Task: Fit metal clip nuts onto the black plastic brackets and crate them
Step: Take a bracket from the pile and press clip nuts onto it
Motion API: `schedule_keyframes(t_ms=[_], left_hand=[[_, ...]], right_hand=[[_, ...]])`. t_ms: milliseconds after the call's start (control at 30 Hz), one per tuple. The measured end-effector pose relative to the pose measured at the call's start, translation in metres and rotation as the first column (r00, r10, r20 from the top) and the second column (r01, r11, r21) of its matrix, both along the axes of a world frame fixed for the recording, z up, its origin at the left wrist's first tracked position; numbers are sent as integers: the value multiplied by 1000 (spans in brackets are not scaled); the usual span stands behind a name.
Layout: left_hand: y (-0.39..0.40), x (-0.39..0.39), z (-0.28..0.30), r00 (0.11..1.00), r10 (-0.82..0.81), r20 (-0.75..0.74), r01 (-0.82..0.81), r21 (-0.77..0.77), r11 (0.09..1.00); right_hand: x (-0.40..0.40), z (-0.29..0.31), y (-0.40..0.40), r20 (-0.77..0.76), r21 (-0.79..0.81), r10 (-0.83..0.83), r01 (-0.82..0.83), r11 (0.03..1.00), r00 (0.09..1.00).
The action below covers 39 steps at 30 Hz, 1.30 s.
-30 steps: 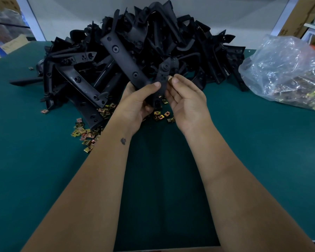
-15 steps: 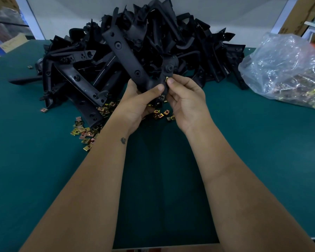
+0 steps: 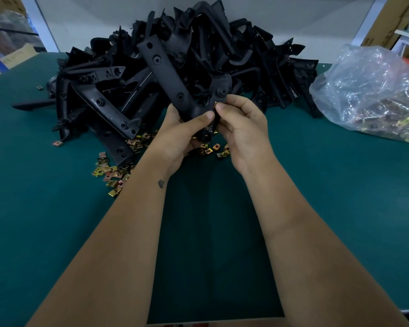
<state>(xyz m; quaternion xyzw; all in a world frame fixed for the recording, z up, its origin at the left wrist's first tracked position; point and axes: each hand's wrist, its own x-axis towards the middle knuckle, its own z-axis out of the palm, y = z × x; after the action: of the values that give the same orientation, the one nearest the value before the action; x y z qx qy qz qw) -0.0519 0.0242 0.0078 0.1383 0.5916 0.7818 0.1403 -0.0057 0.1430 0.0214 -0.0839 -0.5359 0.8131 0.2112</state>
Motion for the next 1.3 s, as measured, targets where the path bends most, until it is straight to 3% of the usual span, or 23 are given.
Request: schedule_keyframes(t_ms=[133, 200, 300, 367, 500, 600, 733, 900, 1133, 1300], left_hand=[[-2, -3, 1, 996, 26, 91, -37, 115, 993], [-3, -4, 3, 986, 51, 160, -84, 207, 975], [-4, -5, 4, 968, 112, 226, -169, 249, 954], [-5, -5, 5, 962, 124, 242, -189, 269, 944], [-6, -4, 6, 960, 122, 254, -193, 280, 940], [-5, -5, 6, 958, 110, 266, -188, 287, 939], [-6, -6, 6, 954, 110, 279, -194, 293, 936], [-4, -6, 6, 945, 128, 303, -219, 290, 932], [-2, -5, 7, 940, 134, 314, -233, 304, 923], [-3, -7, 6, 951, 97, 293, -192, 316, 929]], right_hand=[[0, 0, 0, 38, 89, -13, 9, 996, 999], [0, -1, 2, 96, 283, -99, 68, 957, 991], [1, -4, 5, 185, 672, -231, 49, 739, 955], [4, -6, 5, 255, 815, -275, -53, 577, 927], [2, -12, 6, 319, 937, -299, -253, 241, 899], [-1, -13, 7, 289, 956, -324, -258, 137, 901], [-1, -17, 8, 256, 961, -307, -208, 182, 917], [-1, -13, 4, 213, 832, -191, -75, 550, 958], [0, -6, 2, 143, 537, -116, 22, 843, 983], [1, -2, 3, 154, 278, -60, 15, 960, 986]])
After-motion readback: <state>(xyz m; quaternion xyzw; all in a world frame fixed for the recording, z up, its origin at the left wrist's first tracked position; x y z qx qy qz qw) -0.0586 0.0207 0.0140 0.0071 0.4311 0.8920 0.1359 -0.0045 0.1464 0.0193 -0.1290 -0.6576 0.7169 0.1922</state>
